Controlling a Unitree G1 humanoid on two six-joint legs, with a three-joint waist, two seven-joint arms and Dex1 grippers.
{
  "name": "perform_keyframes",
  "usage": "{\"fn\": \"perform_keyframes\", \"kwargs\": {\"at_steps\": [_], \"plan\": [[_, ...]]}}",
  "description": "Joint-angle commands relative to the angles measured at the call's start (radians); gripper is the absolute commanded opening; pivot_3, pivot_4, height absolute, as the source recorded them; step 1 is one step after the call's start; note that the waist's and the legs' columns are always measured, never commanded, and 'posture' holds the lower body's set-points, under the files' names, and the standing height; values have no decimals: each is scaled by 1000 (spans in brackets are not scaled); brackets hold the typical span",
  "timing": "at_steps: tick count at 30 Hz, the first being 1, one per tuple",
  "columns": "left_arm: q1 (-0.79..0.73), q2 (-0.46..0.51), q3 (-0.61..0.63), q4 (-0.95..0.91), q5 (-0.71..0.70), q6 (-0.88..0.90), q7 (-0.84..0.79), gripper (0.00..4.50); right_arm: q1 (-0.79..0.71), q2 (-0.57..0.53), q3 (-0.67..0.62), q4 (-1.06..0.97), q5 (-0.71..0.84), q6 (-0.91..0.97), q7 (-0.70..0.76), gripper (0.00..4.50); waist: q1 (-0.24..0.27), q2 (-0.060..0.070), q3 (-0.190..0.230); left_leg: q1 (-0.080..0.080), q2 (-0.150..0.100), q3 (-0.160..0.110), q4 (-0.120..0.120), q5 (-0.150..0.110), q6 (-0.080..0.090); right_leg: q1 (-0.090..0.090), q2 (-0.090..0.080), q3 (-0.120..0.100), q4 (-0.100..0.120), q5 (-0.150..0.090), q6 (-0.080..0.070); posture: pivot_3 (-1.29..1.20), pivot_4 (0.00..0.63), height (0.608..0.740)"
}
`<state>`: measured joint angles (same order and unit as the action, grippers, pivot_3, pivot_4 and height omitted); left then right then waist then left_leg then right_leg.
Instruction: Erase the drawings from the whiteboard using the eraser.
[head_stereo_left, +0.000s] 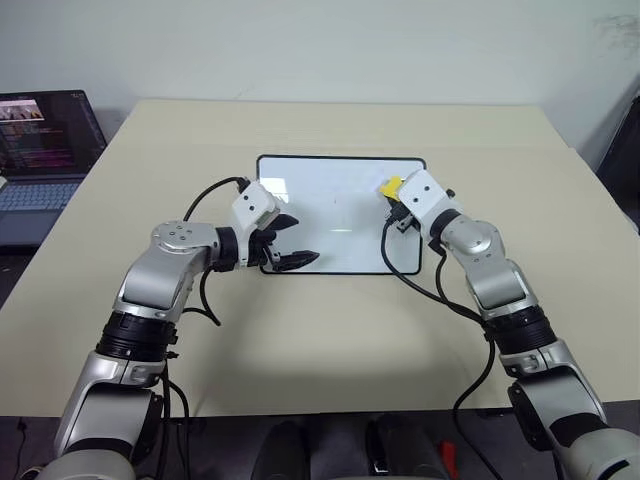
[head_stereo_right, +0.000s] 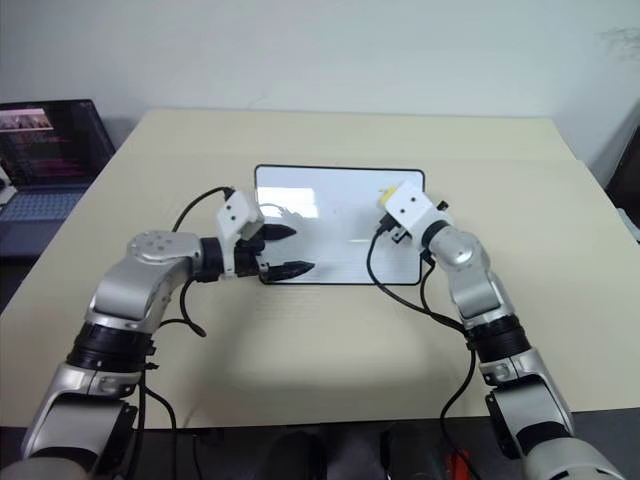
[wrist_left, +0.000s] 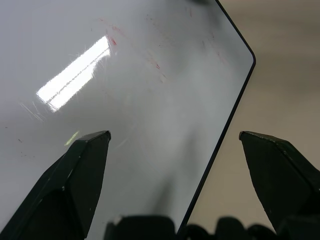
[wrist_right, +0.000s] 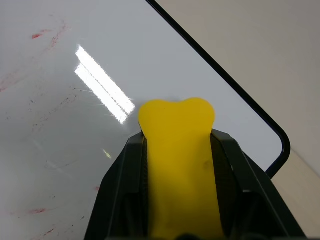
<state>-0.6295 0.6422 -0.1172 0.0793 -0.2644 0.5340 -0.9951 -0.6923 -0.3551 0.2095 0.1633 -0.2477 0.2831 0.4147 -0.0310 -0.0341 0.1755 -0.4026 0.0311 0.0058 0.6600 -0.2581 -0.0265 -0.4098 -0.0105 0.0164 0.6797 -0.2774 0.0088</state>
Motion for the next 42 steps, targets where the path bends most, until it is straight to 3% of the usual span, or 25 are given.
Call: {"fn": "perform_keyframes", "kwargs": {"at_steps": [1,12,20,24,42], "plan": [[-3,12,27,-46,-13,-5,-3,4500,58,-39,48,16,-30,36,56,1310,1,0,0,1,0,0,0,0,0,1,0,0,0,0,0,0,150,740],[-4,10,26,-47,-15,-2,-5,4500,118,-93,139,-41,-78,52,159,1310,-2,-1,-1,7,0,0,2,3,3,6,6,1,2,1,4,0,150,740],[-2,12,26,-50,-16,1,-6,4500,35,-15,-12,-42,7,-112,-3,1310,-1,0,0,5,1,0,2,3,3,4,7,1,2,3,1,0,150,740],[3,10,25,-55,-16,1,-4,4500,4,-16,-24,4,-10,-151,-47,1310,0,0,0,3,0,0,2,2,2,3,5,1,1,3,0,0,150,740],[11,8,29,-67,-19,9,1,4500,134,-99,115,41,-82,-199,115,1310,-2,-1,-1,7,0,0,2,1,1,6,5,1,2,1,1,0,150,740]]}}
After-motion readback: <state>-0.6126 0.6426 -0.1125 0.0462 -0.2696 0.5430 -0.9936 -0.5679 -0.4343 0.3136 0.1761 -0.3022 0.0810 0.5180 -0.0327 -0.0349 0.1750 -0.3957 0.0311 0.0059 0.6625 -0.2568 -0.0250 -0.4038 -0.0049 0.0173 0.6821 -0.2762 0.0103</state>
